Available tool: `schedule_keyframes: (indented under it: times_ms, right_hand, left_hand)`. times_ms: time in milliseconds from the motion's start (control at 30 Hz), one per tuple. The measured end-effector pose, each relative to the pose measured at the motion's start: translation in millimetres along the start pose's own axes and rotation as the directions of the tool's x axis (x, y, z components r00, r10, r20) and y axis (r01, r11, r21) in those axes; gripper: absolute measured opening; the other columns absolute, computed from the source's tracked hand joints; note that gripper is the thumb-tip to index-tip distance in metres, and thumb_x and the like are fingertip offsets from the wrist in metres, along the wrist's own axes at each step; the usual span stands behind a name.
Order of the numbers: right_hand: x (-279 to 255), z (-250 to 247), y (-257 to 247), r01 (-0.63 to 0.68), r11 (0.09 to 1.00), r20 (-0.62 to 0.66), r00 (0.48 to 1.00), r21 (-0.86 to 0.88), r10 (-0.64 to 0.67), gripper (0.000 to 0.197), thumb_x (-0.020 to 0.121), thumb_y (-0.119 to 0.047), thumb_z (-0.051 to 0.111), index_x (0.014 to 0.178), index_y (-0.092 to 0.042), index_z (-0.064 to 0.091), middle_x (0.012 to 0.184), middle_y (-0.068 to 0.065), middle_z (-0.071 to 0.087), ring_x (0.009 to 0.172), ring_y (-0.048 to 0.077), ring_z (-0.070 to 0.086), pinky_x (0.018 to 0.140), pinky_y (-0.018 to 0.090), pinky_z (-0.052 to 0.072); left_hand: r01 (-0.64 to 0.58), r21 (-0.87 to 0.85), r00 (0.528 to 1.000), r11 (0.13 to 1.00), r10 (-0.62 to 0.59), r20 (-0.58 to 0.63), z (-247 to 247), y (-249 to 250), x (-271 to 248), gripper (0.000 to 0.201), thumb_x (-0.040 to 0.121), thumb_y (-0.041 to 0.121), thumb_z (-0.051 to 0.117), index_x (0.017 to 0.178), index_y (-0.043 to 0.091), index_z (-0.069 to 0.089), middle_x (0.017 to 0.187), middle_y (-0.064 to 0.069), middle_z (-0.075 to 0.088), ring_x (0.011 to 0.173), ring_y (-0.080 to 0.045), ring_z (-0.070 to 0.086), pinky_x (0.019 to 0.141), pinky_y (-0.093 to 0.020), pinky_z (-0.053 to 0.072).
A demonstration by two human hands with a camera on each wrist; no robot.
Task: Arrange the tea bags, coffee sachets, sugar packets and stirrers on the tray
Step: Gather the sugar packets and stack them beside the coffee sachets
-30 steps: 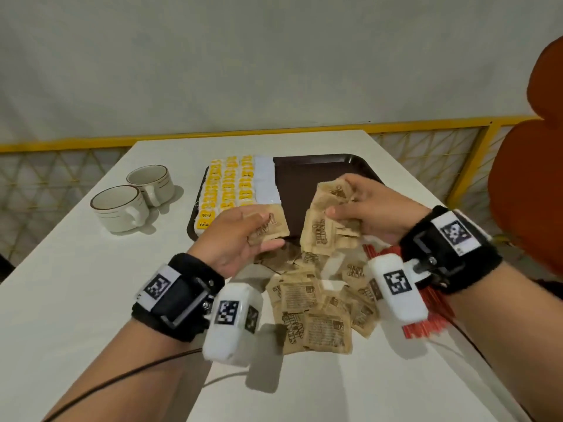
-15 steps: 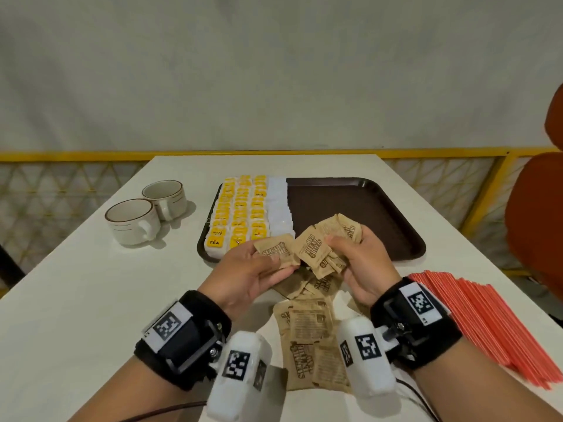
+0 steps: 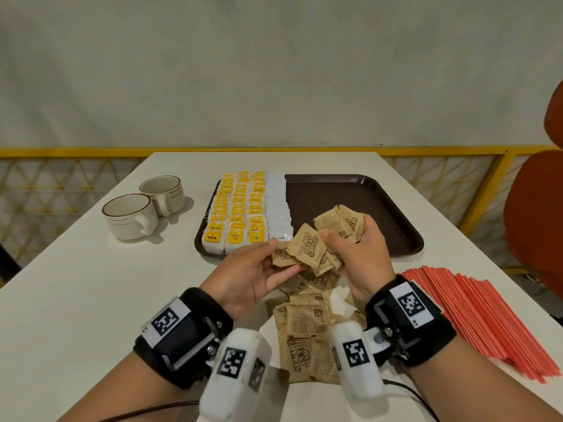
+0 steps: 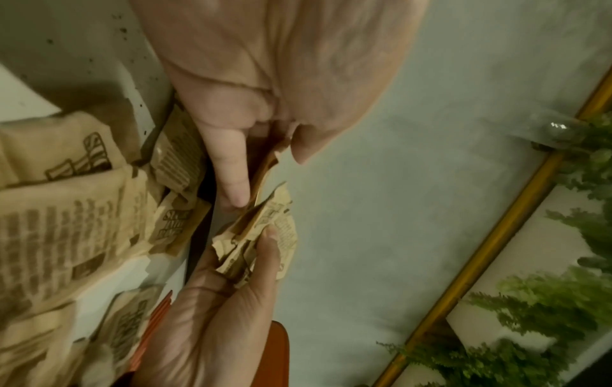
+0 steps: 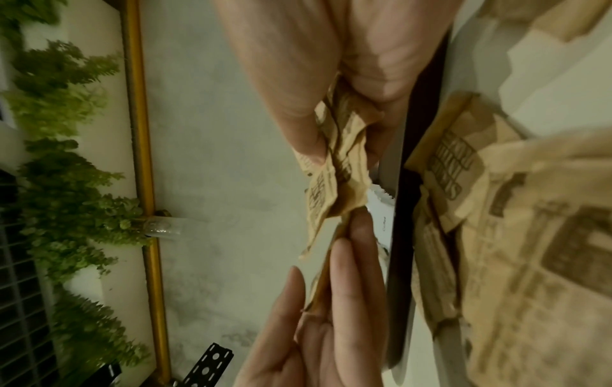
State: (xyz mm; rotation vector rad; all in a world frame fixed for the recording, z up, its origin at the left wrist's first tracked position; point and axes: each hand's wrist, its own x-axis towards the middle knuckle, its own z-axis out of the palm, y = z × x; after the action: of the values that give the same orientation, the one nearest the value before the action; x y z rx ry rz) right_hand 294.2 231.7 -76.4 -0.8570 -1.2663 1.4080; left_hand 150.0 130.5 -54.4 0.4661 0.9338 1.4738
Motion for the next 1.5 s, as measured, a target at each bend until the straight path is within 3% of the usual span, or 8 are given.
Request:
schedule_keyframes:
  times_ms: [200, 333, 500, 600, 833, 1067, 1200, 1500]
  right_hand:
    - [-7.8, 6.7, -4.3, -0.022, 0.999, 0.138, 0.99, 0.039, 0.017, 0.03, 0.078, 0.005, 0.071, 0.097, -0.015, 0.061, 0.089, 0.006, 0.072, 0.084, 0.023, 0.07, 0.077, 0.046, 0.058]
    - [0.6, -4.4, -19.9, -0.123, 0.979, 0.161, 0.982, 0.16, 0.097, 0.017, 0.084, 0.0, 0.065, 0.096, -0.012, 0.063, 0.085, 0.006, 0.069, 0.075, 0.019, 0.068, 0.069, 0.036, 0.06]
    - [-15.7, 5.6, -15.5, -0.224, 0.974, 0.482, 0.857, 0.034, 0.181, 0.026, 0.082, 0.005, 0.062, 0.107, -0.004, 0.061, 0.092, 0.01, 0.071, 0.078, 0.018, 0.069, 0.07, 0.031, 0.058]
    - [-24.6, 16.6, -7.2, -0.16, 0.987, 0.433, 0.89, -0.002, 0.145, 0.03, 0.081, 0.005, 0.066, 0.108, -0.007, 0.062, 0.101, 0.014, 0.07, 0.09, 0.024, 0.067, 0.085, 0.042, 0.055]
    - [-16.6, 12.3, -9.2, -0.122, 0.992, 0.267, 0.958, 0.043, 0.106, 0.027, 0.082, 0.002, 0.066, 0.106, -0.01, 0.062, 0.098, 0.011, 0.071, 0.088, 0.024, 0.069, 0.082, 0.042, 0.057]
    - [-8.2, -3.3, -24.6, -0.121, 0.992, 0.398, 0.91, -0.023, 0.12, 0.03, 0.083, 0.003, 0.063, 0.111, -0.006, 0.057, 0.103, 0.013, 0.068, 0.087, 0.02, 0.068, 0.076, 0.03, 0.058]
    - [-6.1, -10.0, -28.5, -0.099, 0.987, 0.475, 0.868, -0.123, 0.146, 0.022, 0.083, 0.003, 0.064, 0.101, -0.008, 0.062, 0.094, 0.008, 0.071, 0.085, 0.018, 0.069, 0.075, 0.03, 0.058]
    - [-7.8, -7.6, -21.3, -0.093, 0.971, 0.481, 0.856, -0.221, 0.191, 0.015, 0.087, -0.001, 0.063, 0.101, -0.003, 0.065, 0.098, 0.012, 0.071, 0.087, 0.02, 0.069, 0.076, 0.03, 0.058]
  left_hand:
    - [-0.003, 0.167, 1.0, 0.986, -0.003, 0.031, -2.1, -4.5, -1.1, 0.026, 0.092, -0.004, 0.048, 0.116, -0.005, 0.058, 0.101, -0.019, 0.07, 0.081, -0.019, 0.072, 0.061, -0.02, 0.057]
    - [-0.104, 0.107, 0.993, 0.989, 0.109, -0.048, -9.8, 5.3, 3.9, 0.024, 0.092, -0.006, 0.047, 0.114, -0.006, 0.058, 0.1, -0.019, 0.069, 0.08, -0.02, 0.072, 0.064, -0.023, 0.059]
    - [-0.212, -0.002, 0.971, 0.977, 0.211, -0.112, -12.0, 0.8, 8.0, 0.022, 0.094, -0.001, 0.047, 0.112, -0.005, 0.06, 0.104, -0.02, 0.069, 0.092, -0.025, 0.069, 0.066, -0.023, 0.058]
    - [-0.207, 0.03, 0.977, 0.978, 0.208, -0.052, -7.8, -4.4, 6.5, 0.024, 0.097, 0.006, 0.045, 0.111, -0.004, 0.061, 0.104, -0.019, 0.069, 0.088, -0.021, 0.07, 0.065, -0.021, 0.057]
    - [-0.158, 0.087, 0.988, 0.984, 0.157, 0.016, -8.6, -4.3, 5.2, 0.023, 0.097, 0.009, 0.045, 0.109, 0.002, 0.063, 0.106, -0.012, 0.071, 0.093, -0.019, 0.069, 0.069, -0.022, 0.057]
    - [-0.205, 0.263, 0.961, 0.943, 0.246, -0.131, -14.7, 2.4, 6.0, 0.007, 0.09, 0.007, 0.059, 0.086, 0.007, 0.064, 0.075, -0.005, 0.069, 0.06, -0.009, 0.056, 0.049, -0.015, 0.048]
    - [-0.186, 0.322, 0.972, 0.928, 0.221, -0.077, -12.5, 3.8, 4.2, 0.017, 0.095, 0.012, 0.052, 0.092, 0.001, 0.064, 0.07, -0.006, 0.068, 0.051, -0.007, 0.059, 0.047, -0.014, 0.048]
    - [-0.166, 0.333, 0.986, 0.928, 0.157, 0.053, -7.6, -2.8, -0.9, 0.017, 0.094, 0.008, 0.05, 0.086, 0.005, 0.064, 0.086, -0.012, 0.071, 0.074, -0.017, 0.069, 0.059, -0.02, 0.057]
